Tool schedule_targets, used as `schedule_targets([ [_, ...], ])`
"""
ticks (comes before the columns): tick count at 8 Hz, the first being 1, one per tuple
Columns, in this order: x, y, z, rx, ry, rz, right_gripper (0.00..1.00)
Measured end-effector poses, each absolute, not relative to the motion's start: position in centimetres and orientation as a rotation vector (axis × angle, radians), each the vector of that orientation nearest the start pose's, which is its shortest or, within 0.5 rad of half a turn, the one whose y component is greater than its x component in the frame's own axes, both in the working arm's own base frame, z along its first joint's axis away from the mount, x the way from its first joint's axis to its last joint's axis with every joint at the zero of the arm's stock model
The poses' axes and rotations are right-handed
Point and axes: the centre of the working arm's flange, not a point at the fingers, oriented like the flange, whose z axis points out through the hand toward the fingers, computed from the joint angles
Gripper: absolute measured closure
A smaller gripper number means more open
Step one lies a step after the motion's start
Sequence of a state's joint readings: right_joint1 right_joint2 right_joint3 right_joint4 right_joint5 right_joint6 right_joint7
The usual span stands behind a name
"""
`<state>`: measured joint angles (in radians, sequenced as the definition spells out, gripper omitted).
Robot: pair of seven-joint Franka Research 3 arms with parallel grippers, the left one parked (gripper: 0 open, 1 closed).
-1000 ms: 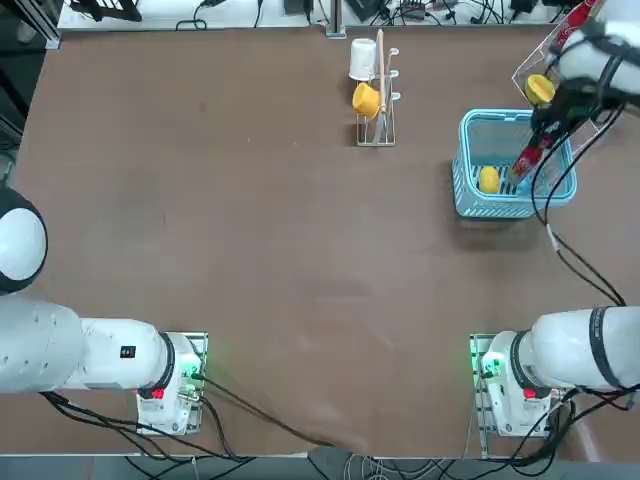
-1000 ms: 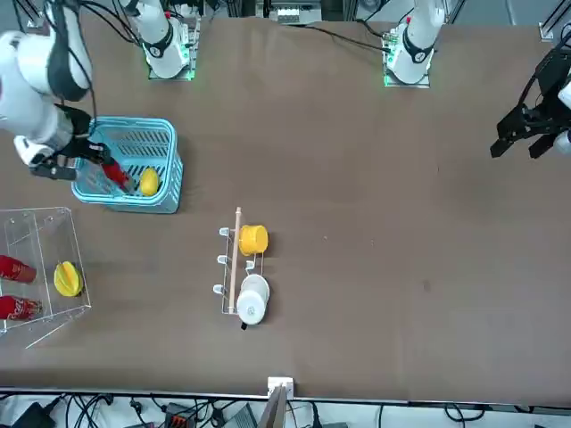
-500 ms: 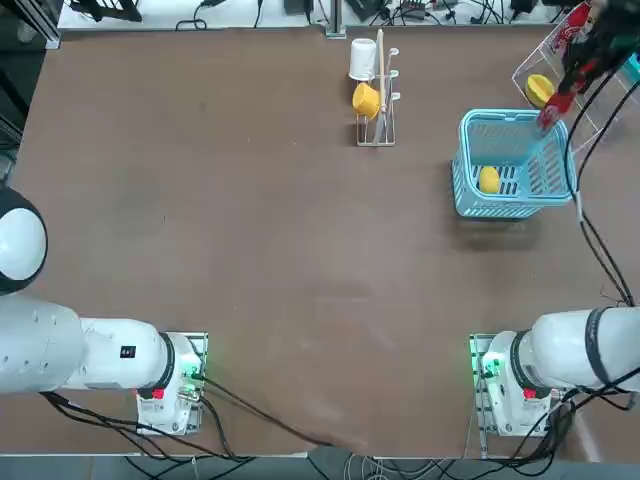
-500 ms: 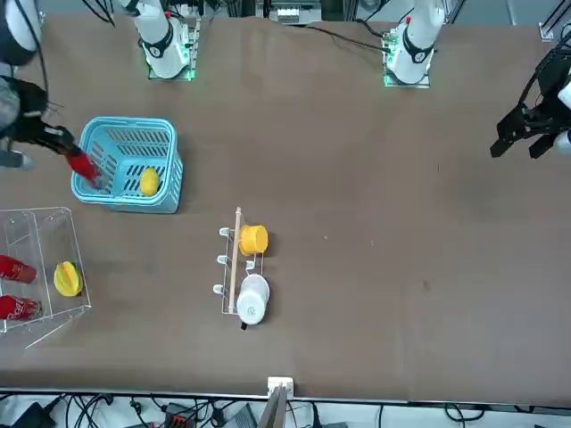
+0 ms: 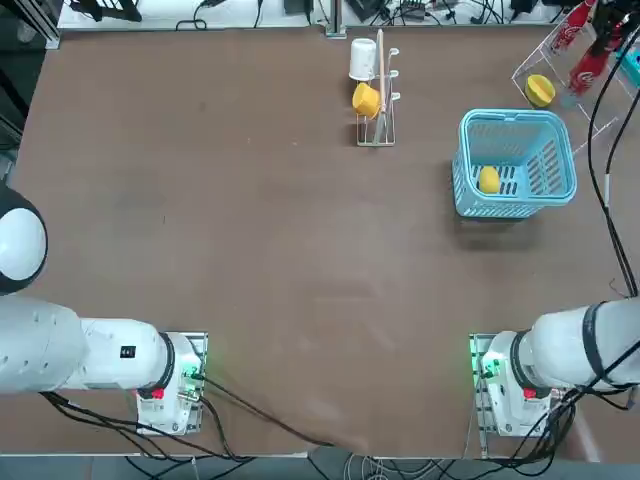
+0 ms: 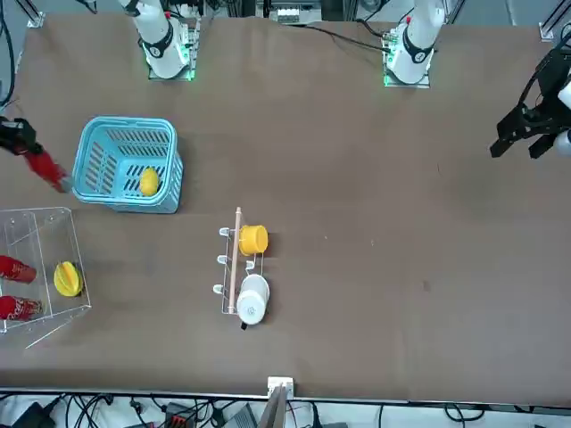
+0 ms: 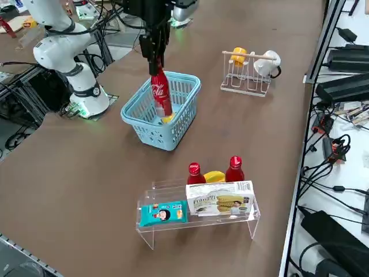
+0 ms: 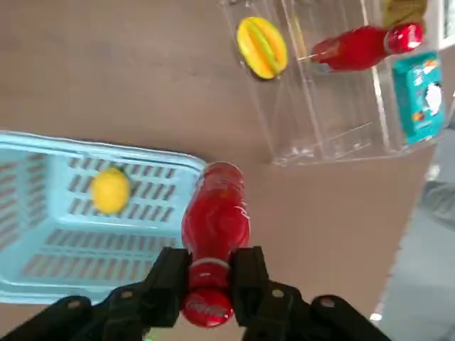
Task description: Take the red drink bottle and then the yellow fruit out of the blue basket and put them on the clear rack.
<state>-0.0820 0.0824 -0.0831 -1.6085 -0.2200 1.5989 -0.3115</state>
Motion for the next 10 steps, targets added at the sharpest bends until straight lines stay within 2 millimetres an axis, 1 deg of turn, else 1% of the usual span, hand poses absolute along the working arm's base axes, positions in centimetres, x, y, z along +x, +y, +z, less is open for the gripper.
schedule_targets([
  [1,57.6,-12.8,55.5,-3.33,-0.416,0.27,0.62],
  [3,59.3,-15.9,53.8,-3.329,-0.684,0.259,0.62],
  [4,59.7,-18.1,53.0,-3.315,-0.814,0.249,0.62],
  [5,59.9,-20.8,52.2,-3.286,-0.952,0.24,0.62],
  [6,59.9,-23.6,51.1,-3.253,-1.082,0.233,0.62],
  [7,60.0,-26.0,49.7,-3.218,-1.197,0.233,0.62],
  [8,60.2,-27.9,48.2,-3.184,-1.293,0.236,0.62],
  [9,60.3,-29.3,47.0,-3.161,-1.35,0.242,0.62],
  [10,60.2,-30.2,46.1,-3.146,-1.369,0.247,0.62],
])
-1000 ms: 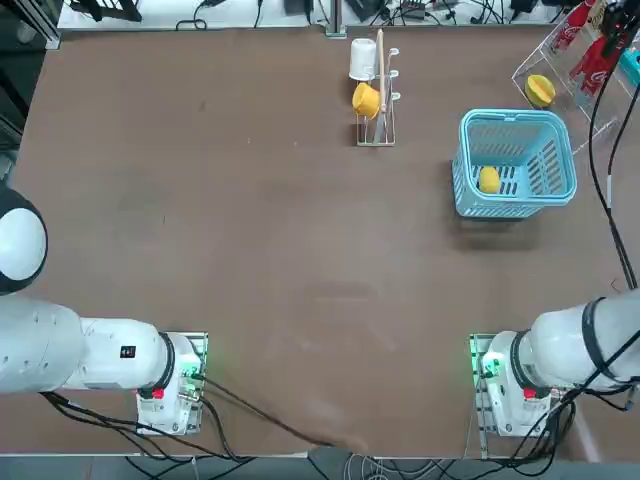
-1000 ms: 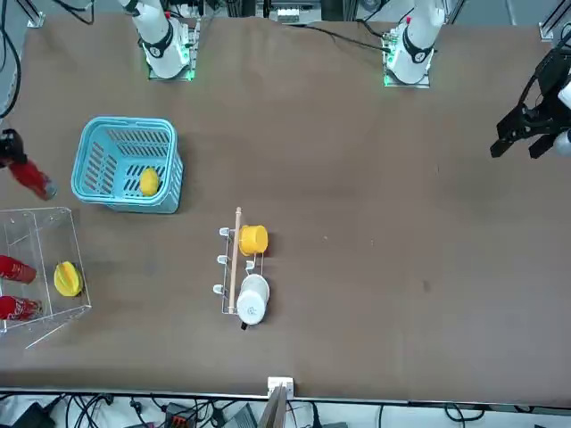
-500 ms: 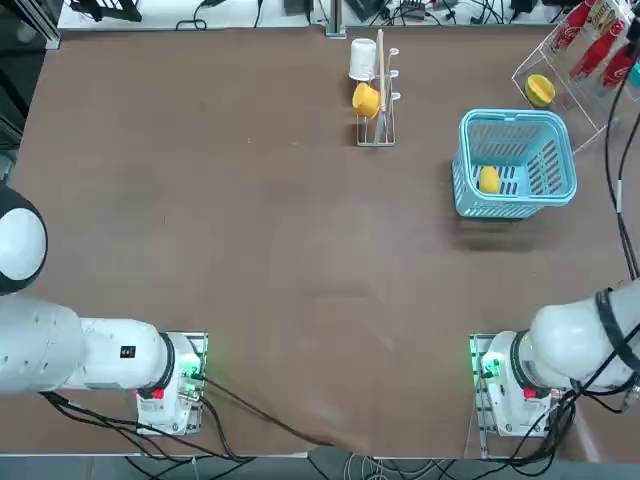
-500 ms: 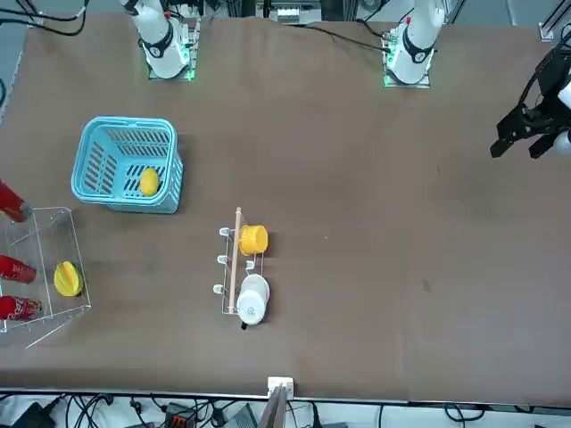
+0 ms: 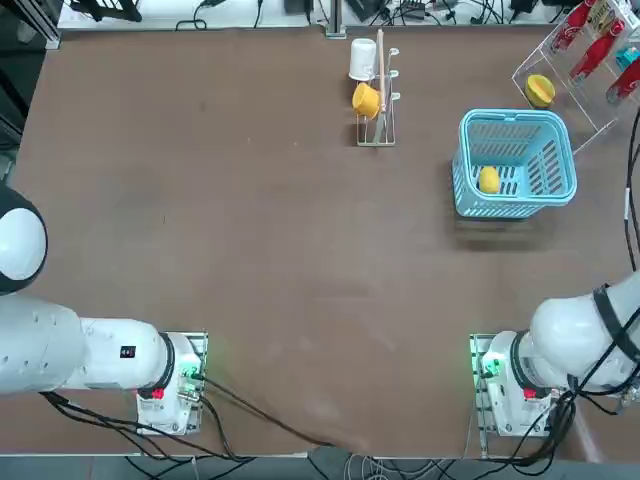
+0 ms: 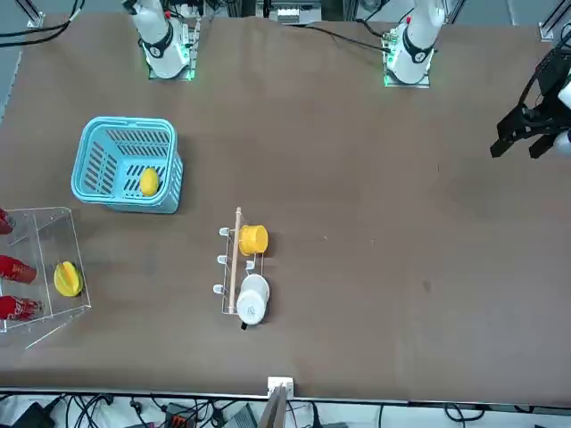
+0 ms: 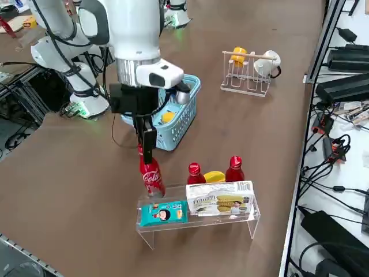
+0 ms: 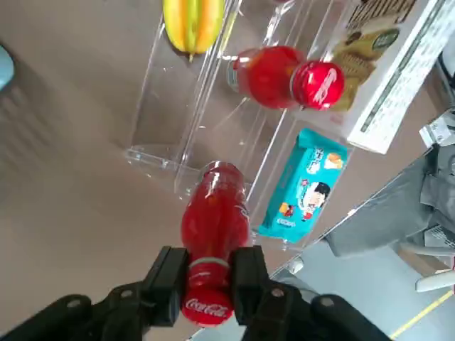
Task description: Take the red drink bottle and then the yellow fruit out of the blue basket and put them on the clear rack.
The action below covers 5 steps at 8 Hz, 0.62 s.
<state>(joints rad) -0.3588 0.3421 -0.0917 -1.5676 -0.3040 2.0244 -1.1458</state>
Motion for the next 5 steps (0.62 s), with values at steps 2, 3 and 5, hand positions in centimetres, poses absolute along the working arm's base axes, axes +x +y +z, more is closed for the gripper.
schedule_targets([
  [2,60.4,-30.5,45.3,-3.12,-1.383,0.224,0.62],
  [3,60.5,-30.6,44.8,-3.105,-1.382,0.206,0.62],
  [5,60.4,-31.3,43.6,-3.079,-1.382,0.199,0.62],
])
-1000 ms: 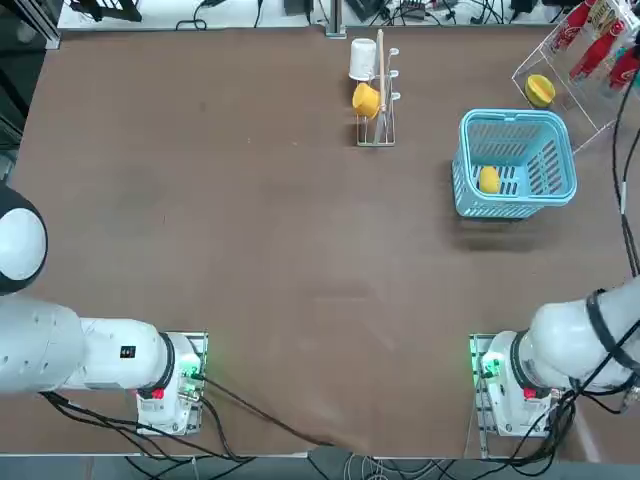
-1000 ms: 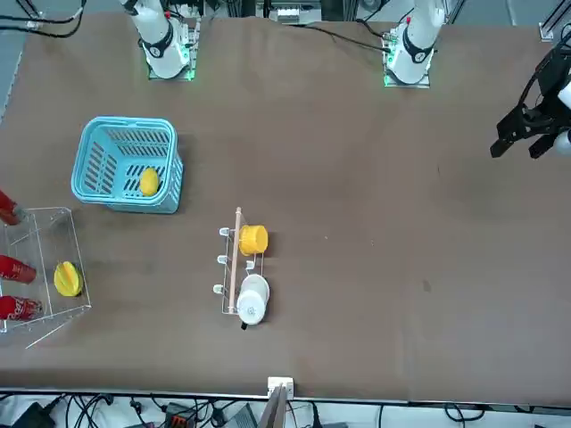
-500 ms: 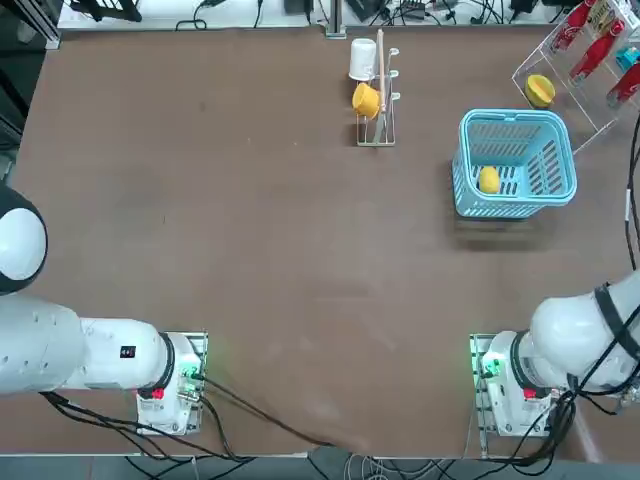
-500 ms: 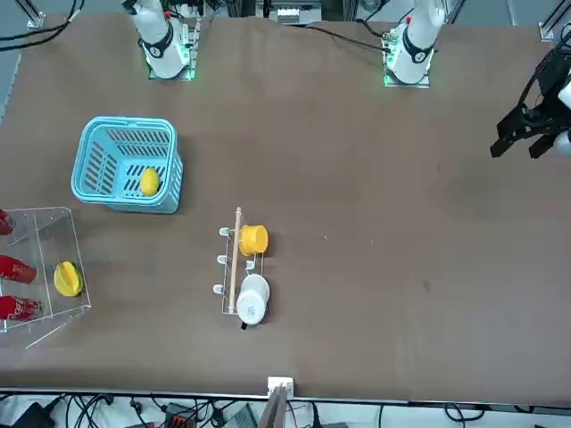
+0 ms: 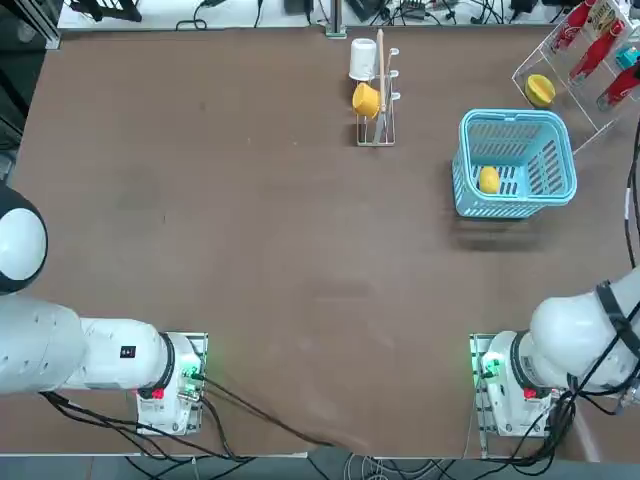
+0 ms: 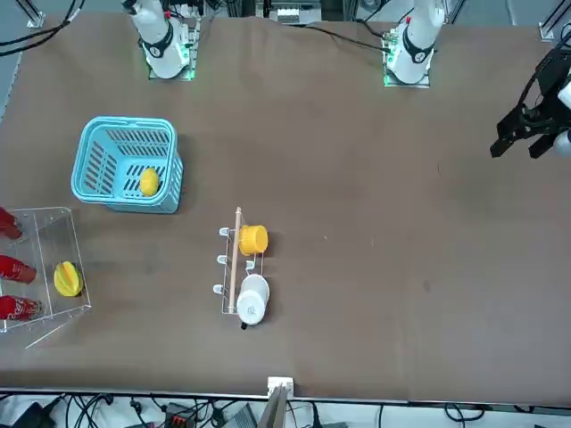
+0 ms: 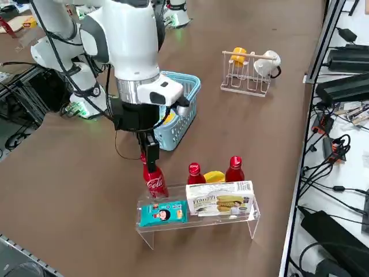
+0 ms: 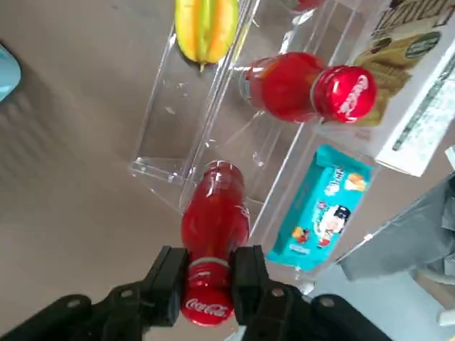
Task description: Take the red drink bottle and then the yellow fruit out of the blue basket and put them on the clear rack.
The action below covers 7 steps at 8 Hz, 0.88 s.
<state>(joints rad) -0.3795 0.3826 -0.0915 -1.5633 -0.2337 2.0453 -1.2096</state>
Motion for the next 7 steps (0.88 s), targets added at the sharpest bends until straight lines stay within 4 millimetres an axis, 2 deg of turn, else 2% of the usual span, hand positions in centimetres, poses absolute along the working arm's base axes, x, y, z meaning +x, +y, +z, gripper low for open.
schedule_targets([
  [7,60.9,-31.6,42.3,-3.075,-1.394,0.191,0.61],
])
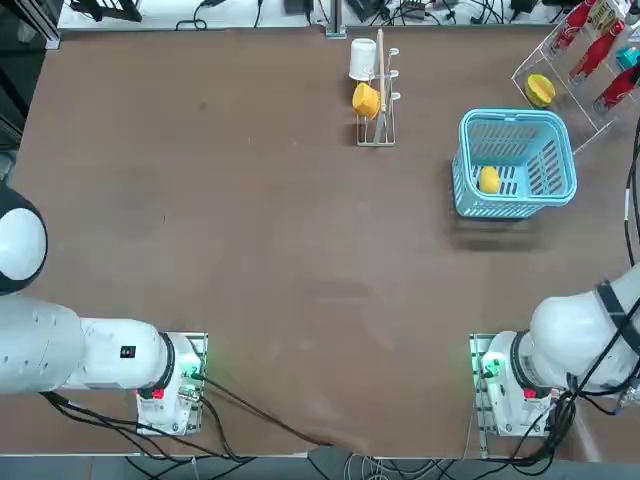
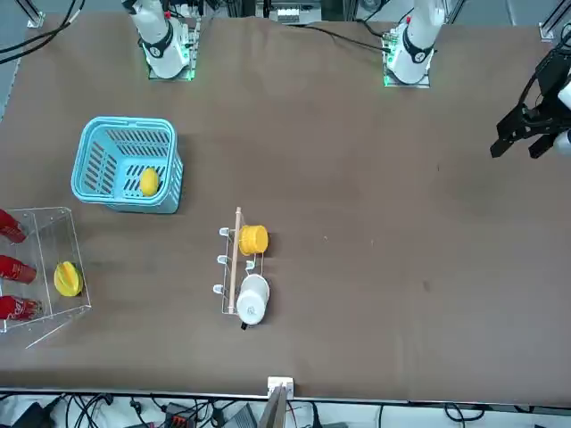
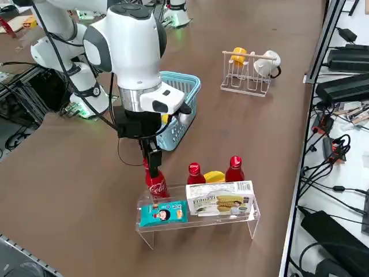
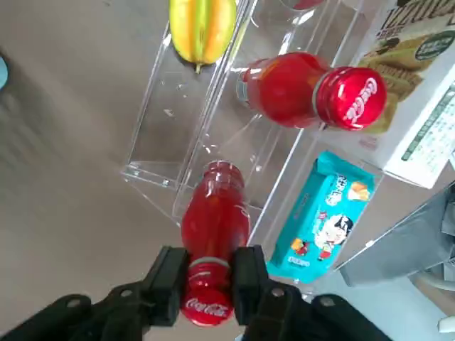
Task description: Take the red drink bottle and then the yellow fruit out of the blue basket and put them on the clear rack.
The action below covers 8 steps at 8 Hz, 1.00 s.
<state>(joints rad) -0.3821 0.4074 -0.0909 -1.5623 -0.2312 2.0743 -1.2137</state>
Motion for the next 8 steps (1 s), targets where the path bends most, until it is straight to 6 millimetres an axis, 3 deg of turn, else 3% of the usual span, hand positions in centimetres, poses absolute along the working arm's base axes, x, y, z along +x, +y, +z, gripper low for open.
schedule_targets([
  [2,61.2,-31.6,42.6,-3.083,-1.391,0.165,0.26],
  [3,61.6,-31.6,43.7,-3.098,-1.38,0.118,0.08],
  [4,62.0,-31.6,45.1,-3.114,-1.375,0.074,0.0],
  [6,62.6,-30.7,47.6,-3.11,-1.359,0.039,0.0],
  [8,62.9,-28.1,50.7,-3.104,-1.107,-0.01,0.0],
])
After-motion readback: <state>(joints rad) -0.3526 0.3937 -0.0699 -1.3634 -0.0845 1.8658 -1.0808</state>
